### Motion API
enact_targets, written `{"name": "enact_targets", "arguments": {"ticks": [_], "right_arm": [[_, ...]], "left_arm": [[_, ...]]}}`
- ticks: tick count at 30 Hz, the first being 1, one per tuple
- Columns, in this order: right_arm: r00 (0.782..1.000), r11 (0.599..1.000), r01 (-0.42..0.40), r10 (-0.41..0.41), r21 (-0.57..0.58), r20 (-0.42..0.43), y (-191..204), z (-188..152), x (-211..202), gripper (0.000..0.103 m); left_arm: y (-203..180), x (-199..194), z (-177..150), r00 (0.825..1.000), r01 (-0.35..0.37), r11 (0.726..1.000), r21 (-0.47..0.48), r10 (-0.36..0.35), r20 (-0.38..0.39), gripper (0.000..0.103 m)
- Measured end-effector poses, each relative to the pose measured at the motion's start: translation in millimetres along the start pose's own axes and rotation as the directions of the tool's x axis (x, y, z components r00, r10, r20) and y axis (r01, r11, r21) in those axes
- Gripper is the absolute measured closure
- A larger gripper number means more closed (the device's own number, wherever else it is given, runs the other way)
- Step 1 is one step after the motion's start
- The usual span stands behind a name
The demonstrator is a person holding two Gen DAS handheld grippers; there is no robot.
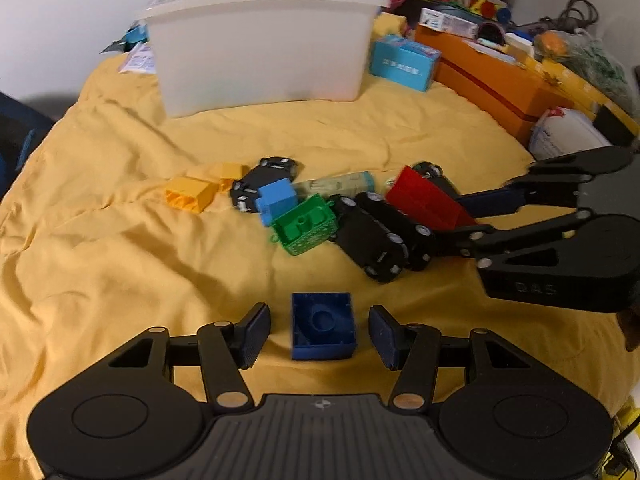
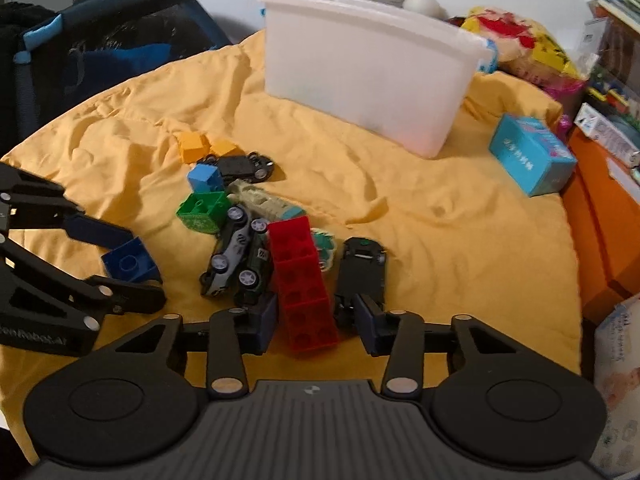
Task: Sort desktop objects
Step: 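Grasp a dark blue brick with the left tool while the right tool grasps a red brick, then carry the blue and red bricks over the bin and open both tools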
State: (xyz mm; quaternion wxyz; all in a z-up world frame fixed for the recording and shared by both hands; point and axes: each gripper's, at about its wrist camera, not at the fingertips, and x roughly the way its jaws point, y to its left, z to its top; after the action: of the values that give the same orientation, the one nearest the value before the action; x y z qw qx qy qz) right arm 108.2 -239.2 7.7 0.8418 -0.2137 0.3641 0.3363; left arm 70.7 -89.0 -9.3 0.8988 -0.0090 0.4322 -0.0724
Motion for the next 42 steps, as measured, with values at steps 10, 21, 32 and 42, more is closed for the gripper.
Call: {"name": "enact_targets", "arguments": {"ticks": [10, 21, 32, 42], "right_arm": [[0.998, 0.982, -0.041, 0.033, 0.183, 0.048, -18.2, 3.3, -21.8, 0.076], [0.983, 0.903, -0.103, 0.028, 0.417, 0.181, -60.7, 49.9, -45.7, 0.076], [0.963, 0.886, -0.093, -0.036, 0.455, 0.268, -115.5, 141.7, -28.1, 0.076], [0.98, 0.896, -0.035, -0.056, 0.443, 0.19, -144.7, 200.7, 21.9, 0.076]], "left_arm": [[16.6, -20.6, 13.8, 0.997, 0.037, 0.999, -0.037, -0.035, 0.069, 0.067], [66.7, -52.4, 89.0, 0.969, -0.012, 0.992, -0.129, 0.044, 0.242, 0.067], [104.5, -42.0, 189.3, 0.937, -0.065, 0.991, -0.12, 0.102, 0.333, 0.067], [126.2, 0.0, 267.9, 0.951, -0.086, 0.988, -0.13, 0.12, 0.283, 0.067]]}}
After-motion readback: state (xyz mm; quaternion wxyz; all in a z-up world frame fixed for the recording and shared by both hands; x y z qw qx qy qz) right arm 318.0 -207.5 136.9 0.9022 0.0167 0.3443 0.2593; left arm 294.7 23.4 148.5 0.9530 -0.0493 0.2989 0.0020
